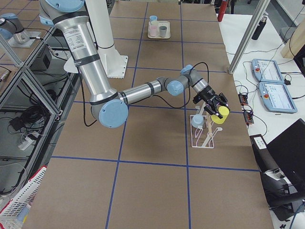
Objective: Transfer IKEA cup to right arm and place on rack
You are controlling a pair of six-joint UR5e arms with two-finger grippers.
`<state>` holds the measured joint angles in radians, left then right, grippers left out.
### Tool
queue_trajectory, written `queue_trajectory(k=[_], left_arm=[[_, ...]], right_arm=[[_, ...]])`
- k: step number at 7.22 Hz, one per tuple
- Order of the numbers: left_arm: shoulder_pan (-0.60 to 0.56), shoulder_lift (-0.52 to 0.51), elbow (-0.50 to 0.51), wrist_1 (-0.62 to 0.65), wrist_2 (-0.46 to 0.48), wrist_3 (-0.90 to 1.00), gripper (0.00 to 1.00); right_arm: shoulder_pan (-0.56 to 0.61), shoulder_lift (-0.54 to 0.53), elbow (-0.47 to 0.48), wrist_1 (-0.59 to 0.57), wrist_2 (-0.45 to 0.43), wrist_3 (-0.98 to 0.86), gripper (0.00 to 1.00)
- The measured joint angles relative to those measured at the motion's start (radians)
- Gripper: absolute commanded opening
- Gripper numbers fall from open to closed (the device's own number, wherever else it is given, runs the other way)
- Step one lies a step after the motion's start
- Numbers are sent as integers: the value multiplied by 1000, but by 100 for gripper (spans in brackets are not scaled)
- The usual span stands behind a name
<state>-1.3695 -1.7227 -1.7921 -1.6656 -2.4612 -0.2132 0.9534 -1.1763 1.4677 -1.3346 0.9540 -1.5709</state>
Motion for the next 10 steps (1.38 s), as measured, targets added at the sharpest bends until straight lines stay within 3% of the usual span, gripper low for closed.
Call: queue_trajectory(k=[7,9,10], left_arm=[[1,0,0,1,-25,-2,100],[1,0,2,1,-25,-2,100],[1,0,3,1,-25,-2,100]], right_arm=[[-9,0,-71,97,-3,2,57],[-13,4,-72,98,-4,4,89],[-14,5,-71,98,-3,5,98]])
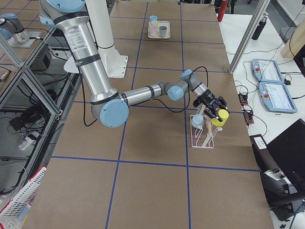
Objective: Transfer IKEA cup to right arm and place on rack
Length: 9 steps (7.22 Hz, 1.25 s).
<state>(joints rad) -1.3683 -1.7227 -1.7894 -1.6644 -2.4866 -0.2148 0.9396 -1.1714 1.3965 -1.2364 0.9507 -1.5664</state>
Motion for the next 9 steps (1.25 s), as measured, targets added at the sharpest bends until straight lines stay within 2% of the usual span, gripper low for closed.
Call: queue_trajectory(k=[4,6,7,9], left_arm=[[0,0,1,0,0,0,100],[0,0,-1,0,0,0,100],[0,0,-2,-1,1,0,100],[0,0,-9,-3,4,-3,100]], right_arm=[[-1,1,10,0,1,2,98],[0,3,53,0,9,4,98],[3,0,94,-2,30,26,98],[18,-16,182,-7,140,180,98]])
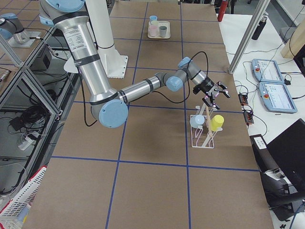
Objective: Transfer IKEA cup to right arm and place on rack
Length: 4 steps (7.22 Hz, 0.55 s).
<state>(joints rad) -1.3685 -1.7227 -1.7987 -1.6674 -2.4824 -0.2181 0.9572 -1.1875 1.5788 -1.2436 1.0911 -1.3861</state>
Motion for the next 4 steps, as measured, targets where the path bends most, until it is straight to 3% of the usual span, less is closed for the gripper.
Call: queue_trajectory(k=[2,4], left_arm=[[-1,1,-11,-3,15,-1,100],[6,7,-31,-5,91,-7,100]], right_arm=[[9,-62,122,-2,142,300,99],[10,-101,229,-2,295,619,99]])
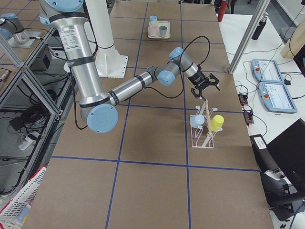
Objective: Transfer IKEA cup to right arm and place on rack
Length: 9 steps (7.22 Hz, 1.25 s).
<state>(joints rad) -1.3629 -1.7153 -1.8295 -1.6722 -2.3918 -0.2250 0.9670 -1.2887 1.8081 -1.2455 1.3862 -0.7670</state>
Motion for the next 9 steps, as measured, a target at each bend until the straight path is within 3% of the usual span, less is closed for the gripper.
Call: queue_trajectory(k=[2,4,7,9], left_arm=[[36,9,-17,-10,43,-48,100],[122,48,-33,-116,80,-183,100],[288,81,-35,-256,169,-393,100],[339,104,-35,-267,185,-416,100]], right_arm=[[-3,0,58,0,146,371,98],[-5,35,82,-2,320,765,99],[-41,72,106,-21,413,1054,99],[-78,169,125,-236,536,1134,99]])
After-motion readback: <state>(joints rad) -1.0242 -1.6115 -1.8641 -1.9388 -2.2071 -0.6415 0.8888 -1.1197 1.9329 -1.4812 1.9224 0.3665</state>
